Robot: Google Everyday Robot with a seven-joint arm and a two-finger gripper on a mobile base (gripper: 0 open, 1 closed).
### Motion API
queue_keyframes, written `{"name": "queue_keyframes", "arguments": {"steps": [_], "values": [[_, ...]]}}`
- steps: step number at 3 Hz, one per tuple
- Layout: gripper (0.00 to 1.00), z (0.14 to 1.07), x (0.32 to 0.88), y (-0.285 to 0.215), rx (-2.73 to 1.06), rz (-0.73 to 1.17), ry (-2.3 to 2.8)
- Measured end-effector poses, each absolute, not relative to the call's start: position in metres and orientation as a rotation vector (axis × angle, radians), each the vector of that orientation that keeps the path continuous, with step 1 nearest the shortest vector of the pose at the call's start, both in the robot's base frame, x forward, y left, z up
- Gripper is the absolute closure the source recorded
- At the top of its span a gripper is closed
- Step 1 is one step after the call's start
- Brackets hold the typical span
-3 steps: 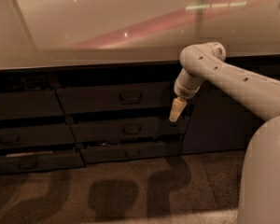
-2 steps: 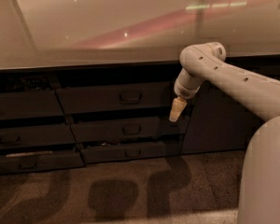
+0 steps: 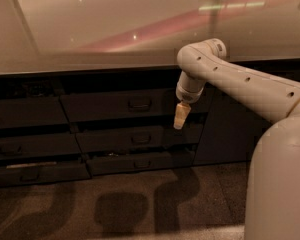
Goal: Open top drawer
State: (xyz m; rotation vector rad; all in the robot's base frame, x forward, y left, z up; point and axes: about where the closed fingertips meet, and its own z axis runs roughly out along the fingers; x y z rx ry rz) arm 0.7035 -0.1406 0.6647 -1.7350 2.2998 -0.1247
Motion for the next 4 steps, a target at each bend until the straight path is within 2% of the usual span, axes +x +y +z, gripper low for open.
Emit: {"name": "queue_keyframes", "arguments": {"steps": [2, 4], "values": [[0.0, 0.687, 0.735, -0.157, -1.654, -0.204, 2.417], [0.0, 0.671, 0.739, -0.161, -1.658, -0.157, 2.445]]}}
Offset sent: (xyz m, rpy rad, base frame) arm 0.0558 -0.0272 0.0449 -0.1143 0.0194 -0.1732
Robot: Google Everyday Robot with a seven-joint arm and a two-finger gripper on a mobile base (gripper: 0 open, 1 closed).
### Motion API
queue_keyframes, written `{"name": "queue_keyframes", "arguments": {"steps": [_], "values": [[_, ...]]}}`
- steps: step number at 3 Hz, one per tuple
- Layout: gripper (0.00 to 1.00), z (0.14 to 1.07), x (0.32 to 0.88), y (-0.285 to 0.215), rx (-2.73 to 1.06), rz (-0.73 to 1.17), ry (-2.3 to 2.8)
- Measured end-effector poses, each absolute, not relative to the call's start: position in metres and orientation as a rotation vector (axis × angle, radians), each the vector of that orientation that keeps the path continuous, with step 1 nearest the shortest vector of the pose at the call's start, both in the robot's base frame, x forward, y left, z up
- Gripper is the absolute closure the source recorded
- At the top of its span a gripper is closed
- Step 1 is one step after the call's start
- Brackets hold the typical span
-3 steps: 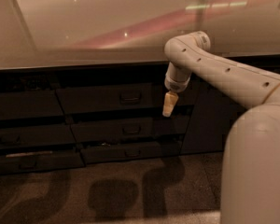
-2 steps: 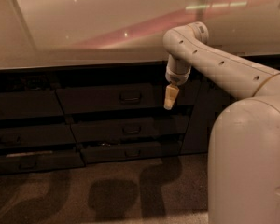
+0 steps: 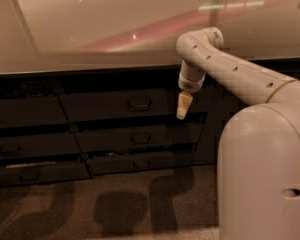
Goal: Open top drawer
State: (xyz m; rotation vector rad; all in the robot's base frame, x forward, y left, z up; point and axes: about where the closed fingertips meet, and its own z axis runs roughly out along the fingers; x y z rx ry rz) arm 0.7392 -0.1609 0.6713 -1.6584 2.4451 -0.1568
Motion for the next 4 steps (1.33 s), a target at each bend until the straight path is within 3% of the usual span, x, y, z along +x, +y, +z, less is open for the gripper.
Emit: {"name": "queue_keyframes", "arguments": {"steps": [2, 3, 4], "values": [[0.0, 0.668, 0.738, -0.161, -1.661, -0.146, 2.448], [0.0, 0.665, 0.733, -0.159, -1.67, -0.229, 2.415], [0.0, 0.724, 0.721, -0.167, -1.512, -0.417, 2.279]]}}
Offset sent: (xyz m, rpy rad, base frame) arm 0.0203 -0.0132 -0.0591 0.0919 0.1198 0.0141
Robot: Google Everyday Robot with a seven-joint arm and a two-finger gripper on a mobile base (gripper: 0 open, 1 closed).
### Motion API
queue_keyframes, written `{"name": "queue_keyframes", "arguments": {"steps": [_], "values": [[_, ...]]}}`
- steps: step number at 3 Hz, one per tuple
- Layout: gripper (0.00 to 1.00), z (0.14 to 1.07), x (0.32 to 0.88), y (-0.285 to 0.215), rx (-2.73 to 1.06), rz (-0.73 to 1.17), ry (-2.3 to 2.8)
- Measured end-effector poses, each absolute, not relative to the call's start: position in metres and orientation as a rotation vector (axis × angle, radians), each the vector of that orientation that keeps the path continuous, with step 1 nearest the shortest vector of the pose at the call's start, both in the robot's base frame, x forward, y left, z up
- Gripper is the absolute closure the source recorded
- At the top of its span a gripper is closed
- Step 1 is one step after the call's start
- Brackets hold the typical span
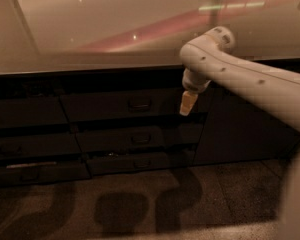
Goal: Open top drawer
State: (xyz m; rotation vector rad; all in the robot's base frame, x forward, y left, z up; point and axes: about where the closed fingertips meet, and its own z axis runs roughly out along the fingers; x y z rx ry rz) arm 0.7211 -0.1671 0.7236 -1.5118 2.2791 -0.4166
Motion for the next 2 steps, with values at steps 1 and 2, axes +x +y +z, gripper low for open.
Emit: {"name": "queue_keyframes", "arguments": {"steps": [1, 2], "values": [[0.0, 0.7593, 0.7112, -0.1595, -1.446, -0.48, 2.189], [0.0, 0.7583, 0.7101, -0.1598, -1.447, -0.479, 2.192]]}}
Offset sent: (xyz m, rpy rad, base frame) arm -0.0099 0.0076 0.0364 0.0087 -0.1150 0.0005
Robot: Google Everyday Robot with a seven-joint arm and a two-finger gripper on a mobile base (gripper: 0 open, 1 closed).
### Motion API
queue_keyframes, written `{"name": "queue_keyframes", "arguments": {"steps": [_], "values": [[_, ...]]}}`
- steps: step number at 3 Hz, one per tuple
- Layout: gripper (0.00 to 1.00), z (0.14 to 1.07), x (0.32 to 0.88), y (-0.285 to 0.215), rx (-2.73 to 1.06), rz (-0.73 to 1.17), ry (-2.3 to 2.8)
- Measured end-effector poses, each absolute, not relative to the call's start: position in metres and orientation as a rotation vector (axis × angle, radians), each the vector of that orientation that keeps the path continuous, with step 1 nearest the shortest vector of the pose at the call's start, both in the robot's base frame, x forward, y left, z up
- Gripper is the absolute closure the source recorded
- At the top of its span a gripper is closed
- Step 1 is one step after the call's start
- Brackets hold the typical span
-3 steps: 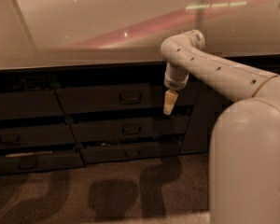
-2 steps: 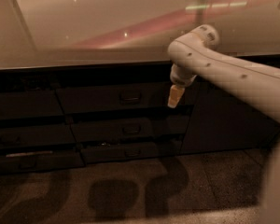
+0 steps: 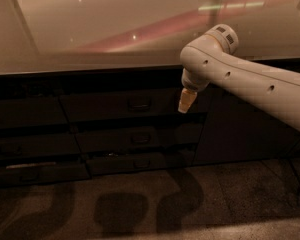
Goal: Open top drawer
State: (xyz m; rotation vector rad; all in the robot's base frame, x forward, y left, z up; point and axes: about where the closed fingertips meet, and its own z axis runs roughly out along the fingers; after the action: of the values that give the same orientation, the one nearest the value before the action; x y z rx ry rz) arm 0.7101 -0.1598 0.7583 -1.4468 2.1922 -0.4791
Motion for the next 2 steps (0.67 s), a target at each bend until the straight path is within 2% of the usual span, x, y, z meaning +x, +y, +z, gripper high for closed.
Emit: {"name": "queue_keyframes", "arguments": {"steps": [2], "values": [[0.0, 0.7528, 0.7112, -0.162, -1.443, -0.485, 2.212]]}}
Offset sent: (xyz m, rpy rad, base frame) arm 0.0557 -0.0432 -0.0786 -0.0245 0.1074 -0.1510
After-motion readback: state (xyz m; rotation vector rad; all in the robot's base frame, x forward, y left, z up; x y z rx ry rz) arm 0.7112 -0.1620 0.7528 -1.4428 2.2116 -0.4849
